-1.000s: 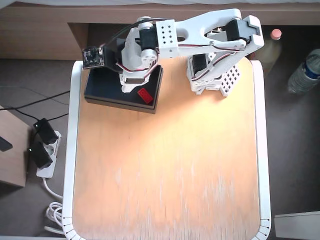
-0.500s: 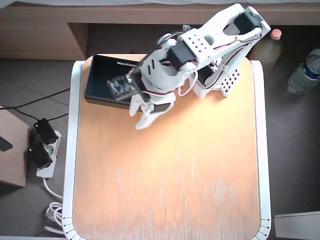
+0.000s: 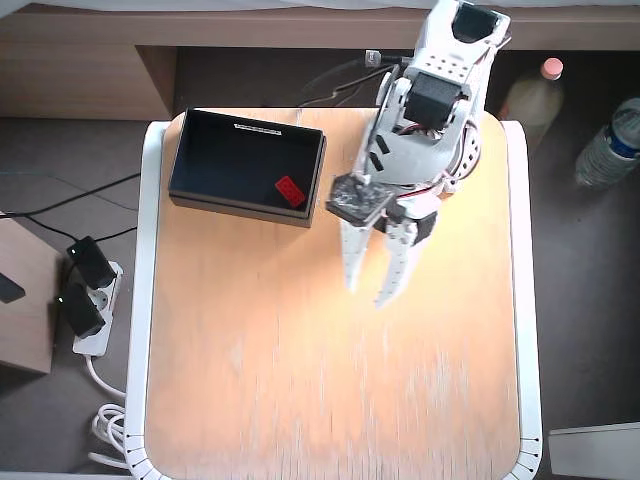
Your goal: Grasp a lego block and put it in the bin.
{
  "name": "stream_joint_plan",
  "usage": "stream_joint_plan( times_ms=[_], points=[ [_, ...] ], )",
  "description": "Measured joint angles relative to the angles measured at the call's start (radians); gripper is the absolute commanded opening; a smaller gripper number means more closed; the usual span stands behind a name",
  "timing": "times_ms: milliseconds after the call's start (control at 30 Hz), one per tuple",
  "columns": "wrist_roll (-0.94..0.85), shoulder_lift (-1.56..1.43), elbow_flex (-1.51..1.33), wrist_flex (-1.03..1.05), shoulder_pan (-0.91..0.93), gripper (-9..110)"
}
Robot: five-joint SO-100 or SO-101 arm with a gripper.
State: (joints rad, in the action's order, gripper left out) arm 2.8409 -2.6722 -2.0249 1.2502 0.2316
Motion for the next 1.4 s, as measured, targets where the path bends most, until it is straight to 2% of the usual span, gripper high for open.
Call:
stream_joint_plan(
  times_ms=[167,467,867,1400],
  points=[
    [0.025,-0.081,-0.104,0.000,-0.127,0],
    [0.140,-0.345,-0.462,0.000,-0.256,0],
    [0.175,-0.531,-0.762,-0.002,-0.262,0],
    [0.153,-0.535,-0.992,-0.008,-0.245,0]
  ],
)
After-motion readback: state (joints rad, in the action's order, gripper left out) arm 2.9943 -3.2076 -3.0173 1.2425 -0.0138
